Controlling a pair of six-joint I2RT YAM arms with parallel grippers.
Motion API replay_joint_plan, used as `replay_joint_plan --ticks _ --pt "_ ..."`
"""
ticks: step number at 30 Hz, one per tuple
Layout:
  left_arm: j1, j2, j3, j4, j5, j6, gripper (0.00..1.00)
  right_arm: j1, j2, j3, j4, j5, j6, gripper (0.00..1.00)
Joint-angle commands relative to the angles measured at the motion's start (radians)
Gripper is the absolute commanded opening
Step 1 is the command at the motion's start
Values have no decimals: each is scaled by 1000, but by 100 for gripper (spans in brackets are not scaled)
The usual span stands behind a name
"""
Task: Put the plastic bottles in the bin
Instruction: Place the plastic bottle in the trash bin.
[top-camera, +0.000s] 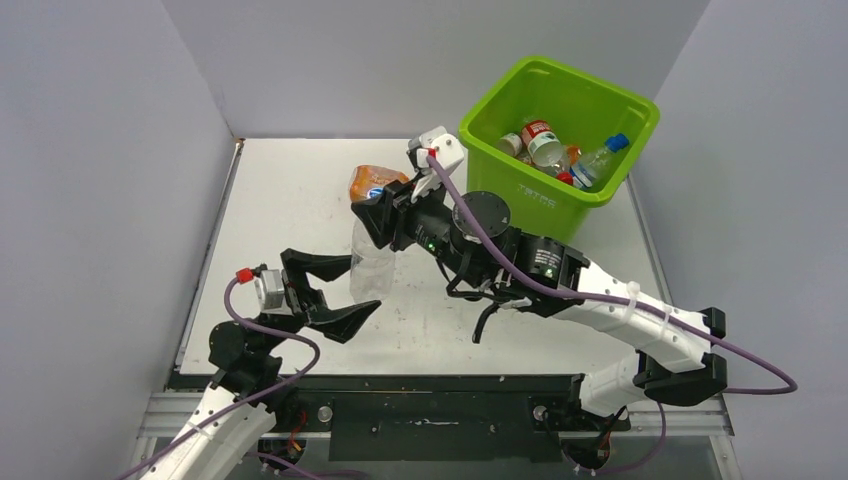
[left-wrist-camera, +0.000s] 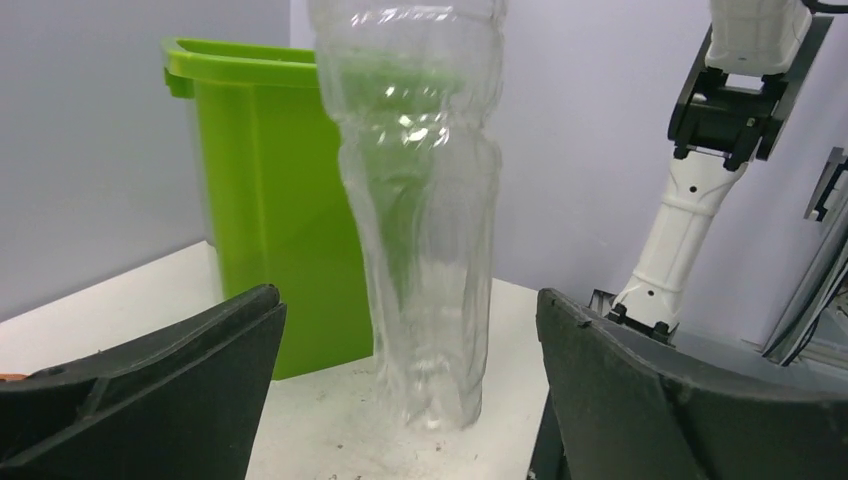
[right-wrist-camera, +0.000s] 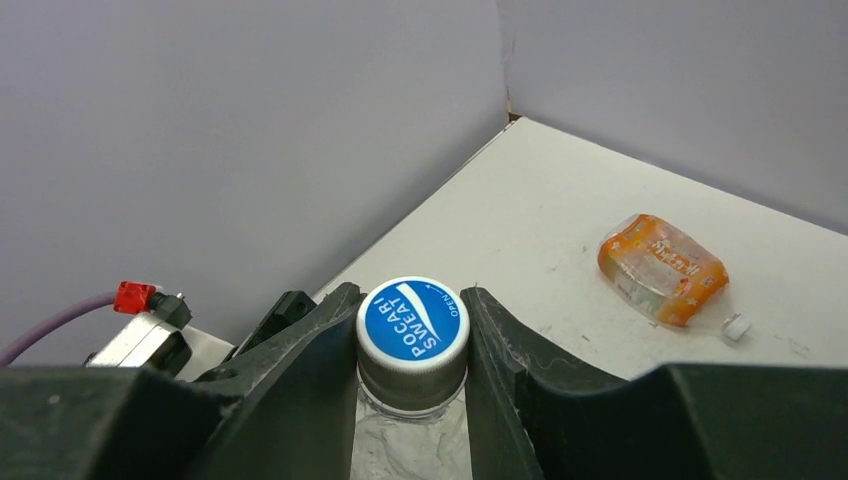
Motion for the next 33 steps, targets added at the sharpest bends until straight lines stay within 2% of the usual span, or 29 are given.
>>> replay_joint_plan --ticks 1,4,6,8,11,12,15,21,23,25,29,31,33 --pt "-8 -25 55 -75 -87 14 96 -2 -66 159 -61 78 -94 5" --pt "-9 -36 67 -124 -136 40 96 0 -105 251 -97 223 -184 5" --pt "-9 -36 66 -133 -154 45 96 0 -135 264 -73 374 -284 5" --pt "-9 -36 66 -136 -163 49 96 0 -164 239 0 525 -437 5" --pt "-9 -29 71 -149 -176 56 96 -11 -196 140 244 708 -693 5" --pt "-9 -25 77 -162 -181 60 96 -20 -199 121 344 731 -747 5" --pt "-9 -17 93 -202 -193 69 96 -81 -157 210 404 760 -818 5" --pt "-9 -33 81 -201 -230 75 96 -153 24 476 343 709 -845 5" --pt "-9 -33 80 -201 -229 77 96 -225 115 594 202 652 -771 5" --pt "-10 -31 79 -207 -230 88 96 -318 148 598 159 590 -681 5" --pt "-13 -26 82 -218 -240 102 96 -631 196 615 -54 380 -314 5" --pt "-13 -18 90 -234 -262 110 96 -777 197 529 -104 263 -143 5" --pt "-13 -14 111 -284 -300 122 96 -876 125 332 -21 146 -35 5"
